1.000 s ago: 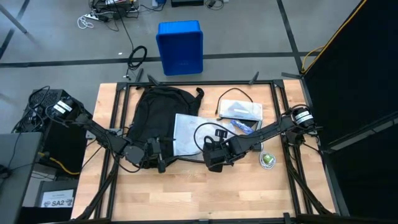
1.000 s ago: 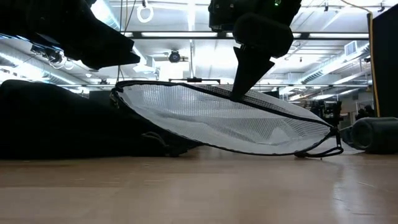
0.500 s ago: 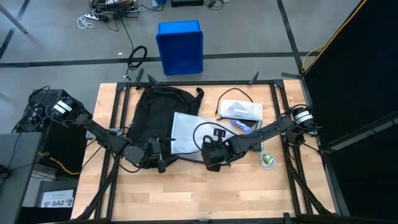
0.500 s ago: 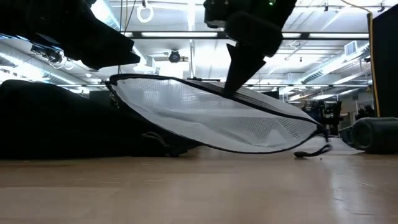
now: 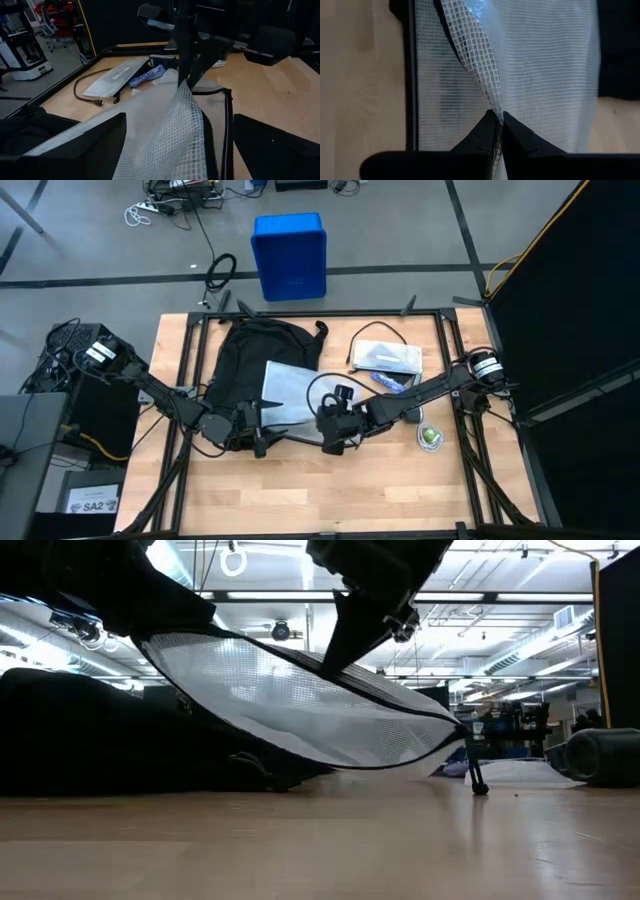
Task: Unpack backpack
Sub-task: Put the mini fan into the zip bag
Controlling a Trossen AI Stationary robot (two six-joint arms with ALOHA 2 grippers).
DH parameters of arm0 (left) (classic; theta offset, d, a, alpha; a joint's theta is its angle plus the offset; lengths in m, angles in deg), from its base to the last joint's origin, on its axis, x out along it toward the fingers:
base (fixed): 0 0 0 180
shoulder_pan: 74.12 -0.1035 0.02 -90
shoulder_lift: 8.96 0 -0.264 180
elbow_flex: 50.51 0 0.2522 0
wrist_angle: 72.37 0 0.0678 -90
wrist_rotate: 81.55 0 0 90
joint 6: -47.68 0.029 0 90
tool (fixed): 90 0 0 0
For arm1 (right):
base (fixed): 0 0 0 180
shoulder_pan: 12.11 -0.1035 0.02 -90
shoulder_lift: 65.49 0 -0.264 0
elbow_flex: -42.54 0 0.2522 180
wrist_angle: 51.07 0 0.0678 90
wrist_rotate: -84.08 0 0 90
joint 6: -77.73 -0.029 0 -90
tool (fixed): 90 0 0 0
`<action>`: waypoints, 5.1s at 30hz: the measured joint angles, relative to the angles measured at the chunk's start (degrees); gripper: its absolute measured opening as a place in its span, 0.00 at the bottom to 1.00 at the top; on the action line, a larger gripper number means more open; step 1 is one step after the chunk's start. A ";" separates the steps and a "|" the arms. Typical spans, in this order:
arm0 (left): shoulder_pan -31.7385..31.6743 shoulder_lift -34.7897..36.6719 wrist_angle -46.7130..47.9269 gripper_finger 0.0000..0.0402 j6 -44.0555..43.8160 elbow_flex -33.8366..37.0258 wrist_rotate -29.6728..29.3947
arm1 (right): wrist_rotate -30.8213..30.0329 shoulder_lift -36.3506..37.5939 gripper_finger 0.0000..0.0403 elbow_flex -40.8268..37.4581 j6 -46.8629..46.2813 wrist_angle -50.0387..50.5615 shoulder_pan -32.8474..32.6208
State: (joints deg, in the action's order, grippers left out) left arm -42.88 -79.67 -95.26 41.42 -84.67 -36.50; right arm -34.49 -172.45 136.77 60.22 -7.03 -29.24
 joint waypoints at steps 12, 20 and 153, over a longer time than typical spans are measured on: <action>-1.86 0.04 -6.42 0.82 9.06 -0.05 0.65 | -4.80 0.00 0.00 0.00 -0.45 -0.92 0.62; -8.95 6.11 2.82 0.82 8.45 -2.35 9.61 | -5.09 -0.02 0.00 -0.92 -2.26 -0.77 1.62; -1.83 -17.92 46.14 0.82 1.51 -28.73 10.19 | -10.03 0.00 0.00 -5.31 10.67 -29.38 2.19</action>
State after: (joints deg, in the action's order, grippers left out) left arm -44.71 -97.60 -49.11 42.93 -113.40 -26.31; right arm -44.52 -172.45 131.46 70.90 -36.40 -27.05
